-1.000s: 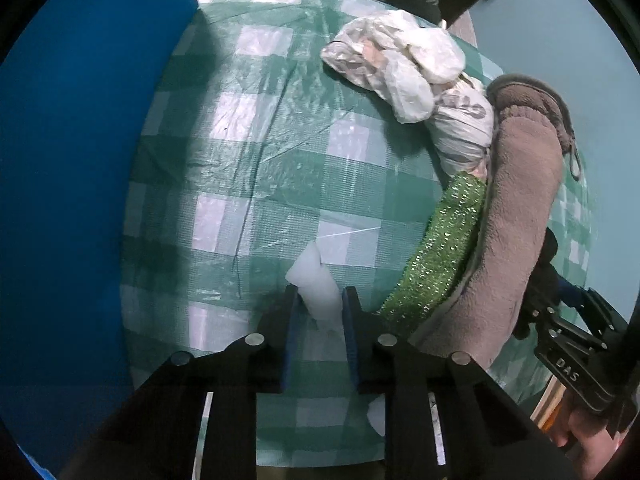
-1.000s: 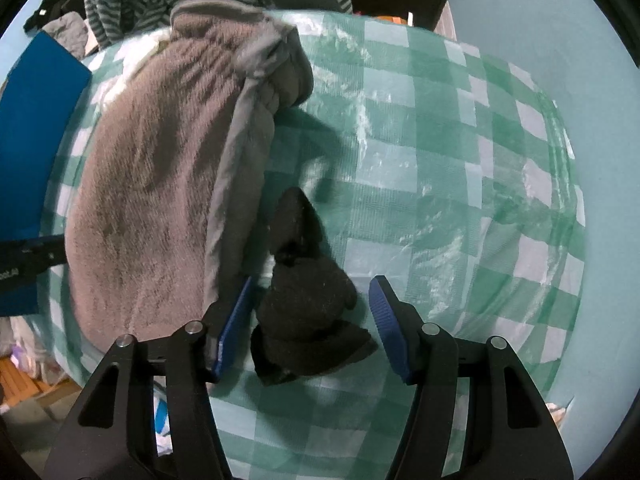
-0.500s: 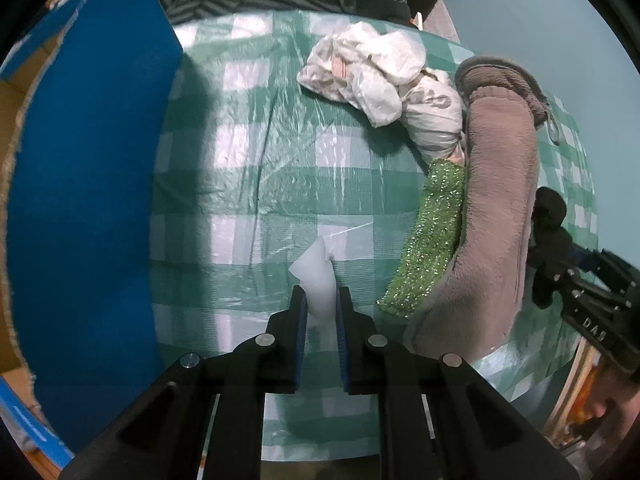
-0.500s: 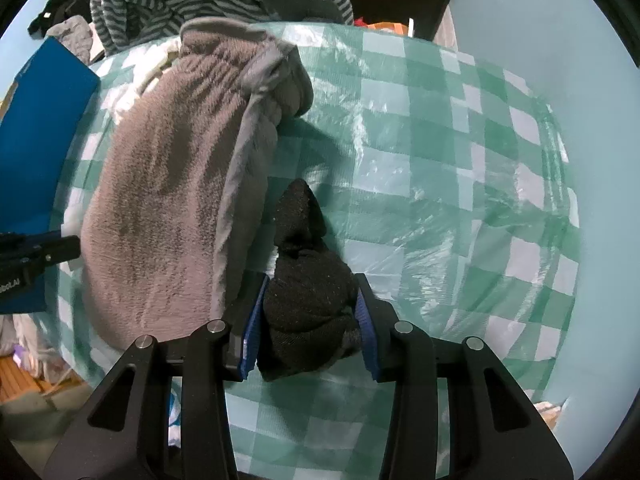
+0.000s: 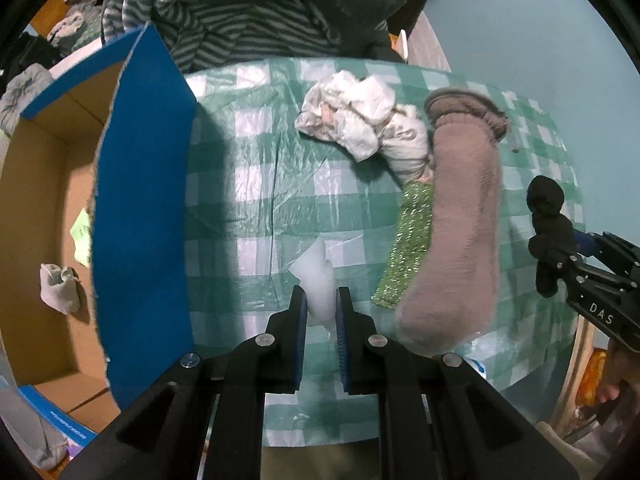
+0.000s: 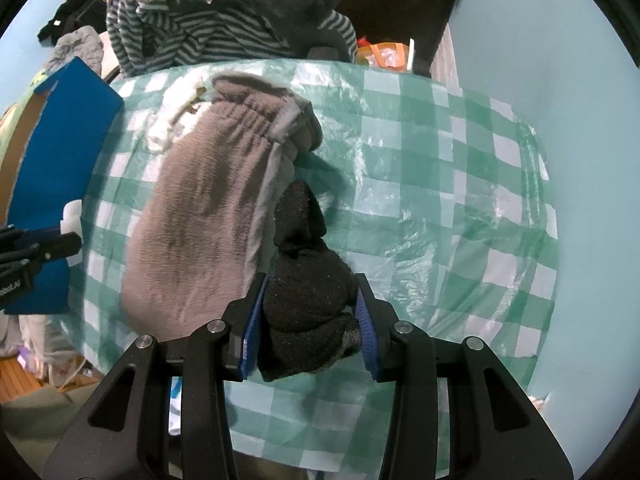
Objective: Organize soft objects
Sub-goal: 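Lift the white sock with the left tool while the right tool lifts the black sock, then carry the white sock and black sock over the cardboard box with both tools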
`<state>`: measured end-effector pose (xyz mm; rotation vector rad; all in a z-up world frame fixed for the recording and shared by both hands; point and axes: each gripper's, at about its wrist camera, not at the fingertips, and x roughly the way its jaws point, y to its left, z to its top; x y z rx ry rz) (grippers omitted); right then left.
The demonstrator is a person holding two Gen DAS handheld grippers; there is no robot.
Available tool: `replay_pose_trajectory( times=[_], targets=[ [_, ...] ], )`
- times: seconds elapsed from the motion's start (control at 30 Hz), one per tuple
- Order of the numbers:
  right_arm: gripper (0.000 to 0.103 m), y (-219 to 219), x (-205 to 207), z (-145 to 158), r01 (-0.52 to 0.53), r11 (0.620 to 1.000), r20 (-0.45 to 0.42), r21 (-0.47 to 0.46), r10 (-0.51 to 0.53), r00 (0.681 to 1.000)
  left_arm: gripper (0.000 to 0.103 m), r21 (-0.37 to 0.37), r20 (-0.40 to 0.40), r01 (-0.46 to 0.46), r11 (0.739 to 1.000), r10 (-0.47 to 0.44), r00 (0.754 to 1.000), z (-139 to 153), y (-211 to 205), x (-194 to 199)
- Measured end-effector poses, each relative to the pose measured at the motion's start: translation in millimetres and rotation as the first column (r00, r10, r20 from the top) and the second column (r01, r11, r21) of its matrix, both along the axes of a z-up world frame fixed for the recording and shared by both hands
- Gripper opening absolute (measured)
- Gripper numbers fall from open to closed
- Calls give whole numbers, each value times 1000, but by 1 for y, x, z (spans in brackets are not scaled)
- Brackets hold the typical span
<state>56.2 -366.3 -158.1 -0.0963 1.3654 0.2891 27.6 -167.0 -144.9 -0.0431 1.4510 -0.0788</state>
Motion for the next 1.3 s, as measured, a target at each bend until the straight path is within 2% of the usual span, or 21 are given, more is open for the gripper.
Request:
replay_pose_trajectory(
  times=[0.1,0.2,0.4,0.63,0.93,1.3],
  targets=[
    [40,3,-1,9,-8,1000,11,3,8,1000,13,7,17,19,1000,-19,1000,10,-5,3],
    [40,7,-2,18,-19,1000,26,5,19,999,13,18,43,49,999,-50,998,31,13,-6],
    [40,16,-3,39,-34,999,55,8,34,998,13,41,86,99,994,-102,991,36,11,-2],
    [40,33,0,61,-45,999,82,18,43,996,13,69,134,135,988,-143,981,58,18,-6],
    [40,63,4,82,-84,996,109,38,80,991,13,90,173,129,988,-143,975,80,45,-9],
    [40,108,11,101,-147,988,135,45,139,981,13,84,188,86,993,-100,977,91,83,-11]
  ],
)
